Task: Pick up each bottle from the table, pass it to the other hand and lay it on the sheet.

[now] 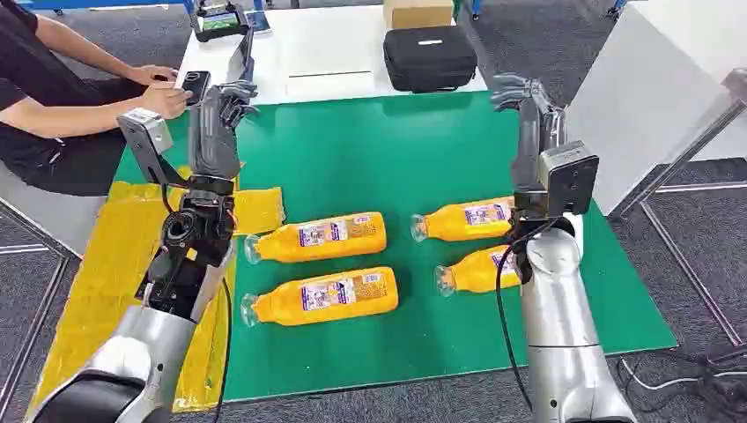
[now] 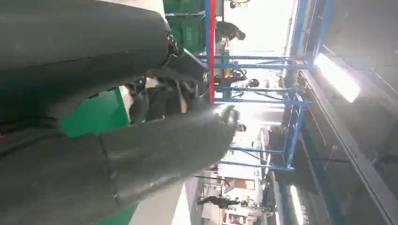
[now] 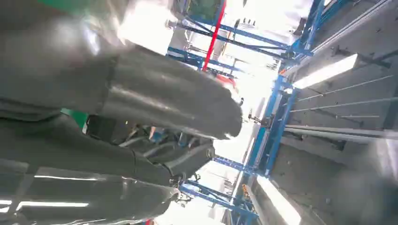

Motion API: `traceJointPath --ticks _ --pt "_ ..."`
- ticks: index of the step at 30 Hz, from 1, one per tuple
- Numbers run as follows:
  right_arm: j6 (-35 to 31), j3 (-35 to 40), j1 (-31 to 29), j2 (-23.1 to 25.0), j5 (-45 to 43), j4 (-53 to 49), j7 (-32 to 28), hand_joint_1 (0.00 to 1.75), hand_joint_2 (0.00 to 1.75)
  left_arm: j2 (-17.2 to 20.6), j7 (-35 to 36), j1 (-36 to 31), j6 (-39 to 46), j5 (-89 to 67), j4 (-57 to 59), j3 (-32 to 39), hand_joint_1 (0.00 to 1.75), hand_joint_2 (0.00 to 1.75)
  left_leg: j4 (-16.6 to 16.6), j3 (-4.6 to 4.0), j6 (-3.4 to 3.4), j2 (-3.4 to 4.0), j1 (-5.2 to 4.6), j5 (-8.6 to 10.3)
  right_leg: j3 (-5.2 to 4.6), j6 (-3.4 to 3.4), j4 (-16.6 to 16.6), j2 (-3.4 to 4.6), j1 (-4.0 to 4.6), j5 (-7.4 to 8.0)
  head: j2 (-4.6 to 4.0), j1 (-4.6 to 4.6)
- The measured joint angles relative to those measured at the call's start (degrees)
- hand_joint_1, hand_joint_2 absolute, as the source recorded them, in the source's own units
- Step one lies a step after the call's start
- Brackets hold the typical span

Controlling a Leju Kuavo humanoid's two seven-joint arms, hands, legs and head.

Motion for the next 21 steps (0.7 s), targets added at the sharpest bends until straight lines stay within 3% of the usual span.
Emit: traceJointPath --ticks 3,6,10,18,19,21 --pt "2.8 0.0 0.5 0.0 -1.4 -0.1 -0.6 1.75 0.00 0.0 -1.5 0.8 1.2 -2.4 -0.5 0.0 1.75 0.00 0.0 0.00 -0.01 0.00 0.00 -0.02 0.03 0.00 0.0 0.00 0.00 0.00 0.00 0.02" --pt "10.2 0.0 7.8 0.1 -3.9 -3.0 -7.0 1.75 0.00 0.3 -8.9 10.9 1.4 -8.3 -7.2 0.3 1.75 0.00 0.0 0.54 -0.09 0.02 -0.03 -0.53 0.54 0.01 0.0 0.02 -0.02 -0.39 0.00 0.02" --pt "11.3 0.7 14.9 0.7 -4.1 -4.8 -10.1 1.75 0.00 0.4 -11.3 21.5 0.0 -10.6 -13.6 1.8 1.75 0.00 0.0 0.15 -0.14 -0.01 -0.03 -0.57 0.12 0.08 0.0 0.02 -0.04 -0.48 0.00 -0.02" --pt "11.8 1.1 18.1 1.2 -4.5 -8.4 -9.0 1.75 0.00 0.2 -10.1 26.3 -2.4 -10.7 -19.0 3.4 1.75 0.00 0.0 0.17 -0.16 -0.04 -0.01 -0.56 0.16 0.01 0.0 0.02 -0.02 -0.53 0.00 0.00" --pt "12.0 1.1 18.7 1.2 -4.2 -9.2 -8.9 1.75 0.00 0.2 -10.1 26.9 -2.6 -10.7 -19.7 3.5 1.15 0.00 0.0 0.17 -0.16 -0.04 -0.01 -0.56 0.16 0.01 0.0 0.02 -0.02 -0.53 0.00 0.00" --pt "12.4 1.1 19.5 1.3 -3.9 -10.2 -8.4 1.75 0.00 0.2 -9.9 27.7 -2.7 -10.7 -20.6 3.8 1.15 0.00 0.0 0.17 -0.16 -0.03 -0.01 -0.56 0.15 0.02 0.0 0.02 -0.03 -0.53 0.00 0.00"
